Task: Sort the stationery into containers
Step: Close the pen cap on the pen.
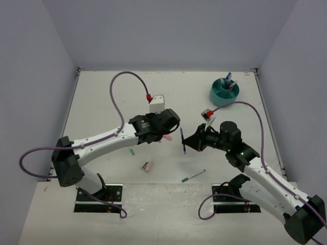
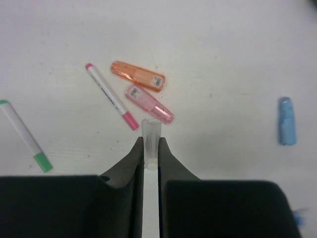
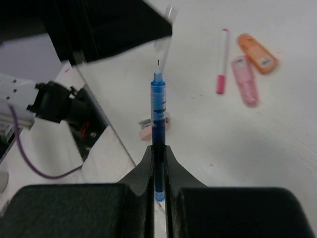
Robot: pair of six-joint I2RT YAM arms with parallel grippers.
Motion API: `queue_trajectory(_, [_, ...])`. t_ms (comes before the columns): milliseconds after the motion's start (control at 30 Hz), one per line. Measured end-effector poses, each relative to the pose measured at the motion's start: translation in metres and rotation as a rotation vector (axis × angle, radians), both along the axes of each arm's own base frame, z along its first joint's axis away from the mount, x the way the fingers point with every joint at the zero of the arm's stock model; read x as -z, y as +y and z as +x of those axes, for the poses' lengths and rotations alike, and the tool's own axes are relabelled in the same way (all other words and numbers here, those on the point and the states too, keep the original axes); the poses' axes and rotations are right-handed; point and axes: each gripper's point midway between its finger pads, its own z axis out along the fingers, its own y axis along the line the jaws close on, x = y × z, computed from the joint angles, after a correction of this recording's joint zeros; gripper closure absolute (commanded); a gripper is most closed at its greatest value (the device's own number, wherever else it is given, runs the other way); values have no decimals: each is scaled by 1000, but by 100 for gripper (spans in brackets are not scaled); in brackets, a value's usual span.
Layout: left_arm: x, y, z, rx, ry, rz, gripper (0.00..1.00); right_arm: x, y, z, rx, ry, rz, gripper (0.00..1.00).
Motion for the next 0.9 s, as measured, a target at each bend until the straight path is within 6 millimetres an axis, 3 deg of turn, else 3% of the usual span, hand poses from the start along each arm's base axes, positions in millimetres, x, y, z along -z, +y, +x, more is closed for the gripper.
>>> queue_trajectory(133, [-80,25,-2,-23,-167,-138,100,-16,42,-29,-154,-65,101,100])
queue_trajectory(267, [-125,40,-8,0,-272,-245,100,-31,70,-37,-204,-104,177,100])
queue_trajectory(367, [-137,43,-12,33,-327,-313,100,-30,87,-34,-210,-95,182,100])
queue_trajectory(533, [-131,53,-24,85,-368,-373,100,-39,104,-19,-190,-98,189,100])
queue_trajectory(767, [-153,46,-27,131,-427,-459,100,-65,114,-11,-190,-142,231,100])
queue_trajectory(900, [-156,42,-26,145,-437,-472,100,-68,120,-13,-203,-144,235,100])
